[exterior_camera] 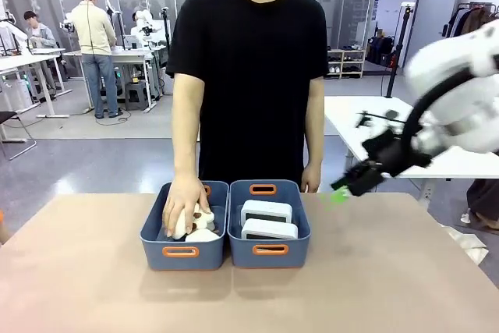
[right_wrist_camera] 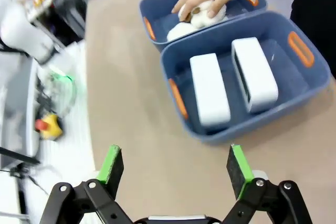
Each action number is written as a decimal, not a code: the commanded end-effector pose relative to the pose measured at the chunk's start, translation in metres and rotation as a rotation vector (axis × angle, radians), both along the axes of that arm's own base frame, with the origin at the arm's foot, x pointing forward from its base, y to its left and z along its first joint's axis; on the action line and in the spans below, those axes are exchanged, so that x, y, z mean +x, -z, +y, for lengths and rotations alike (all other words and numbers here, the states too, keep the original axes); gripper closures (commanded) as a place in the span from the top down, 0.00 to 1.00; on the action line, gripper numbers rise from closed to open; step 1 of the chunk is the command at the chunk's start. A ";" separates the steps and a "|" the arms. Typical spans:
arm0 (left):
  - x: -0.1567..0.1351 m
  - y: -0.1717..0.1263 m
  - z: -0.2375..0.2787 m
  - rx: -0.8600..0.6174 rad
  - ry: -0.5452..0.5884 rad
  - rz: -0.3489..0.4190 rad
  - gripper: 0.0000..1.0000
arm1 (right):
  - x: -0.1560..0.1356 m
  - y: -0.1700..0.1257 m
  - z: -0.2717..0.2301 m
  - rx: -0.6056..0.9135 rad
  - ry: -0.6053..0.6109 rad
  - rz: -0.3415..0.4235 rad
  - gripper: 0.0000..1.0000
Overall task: Sort the digital clocks into the basket.
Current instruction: Pick up the Digital clock from the table and place it into the empty Plastic storage basket.
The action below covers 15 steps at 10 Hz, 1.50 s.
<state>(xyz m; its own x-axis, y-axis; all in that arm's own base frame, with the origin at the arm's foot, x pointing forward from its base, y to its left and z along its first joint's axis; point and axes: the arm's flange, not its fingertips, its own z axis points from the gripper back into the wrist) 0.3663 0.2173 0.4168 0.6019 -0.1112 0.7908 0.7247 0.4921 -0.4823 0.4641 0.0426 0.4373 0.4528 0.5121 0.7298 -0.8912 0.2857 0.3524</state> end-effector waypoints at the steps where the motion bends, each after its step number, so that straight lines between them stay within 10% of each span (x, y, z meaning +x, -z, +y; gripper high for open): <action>1: -0.001 -0.003 -0.001 -0.001 -0.002 -0.002 1.00 | -0.001 0.025 -0.053 0.183 0.135 0.134 1.00; 7: -0.001 -0.003 -0.001 -0.001 -0.002 -0.002 1.00 | -0.083 0.116 -0.222 0.705 0.613 0.326 1.00; 15: -0.001 -0.003 -0.001 -0.001 -0.002 -0.002 1.00 | -0.088 0.118 -0.231 0.626 0.563 0.336 1.00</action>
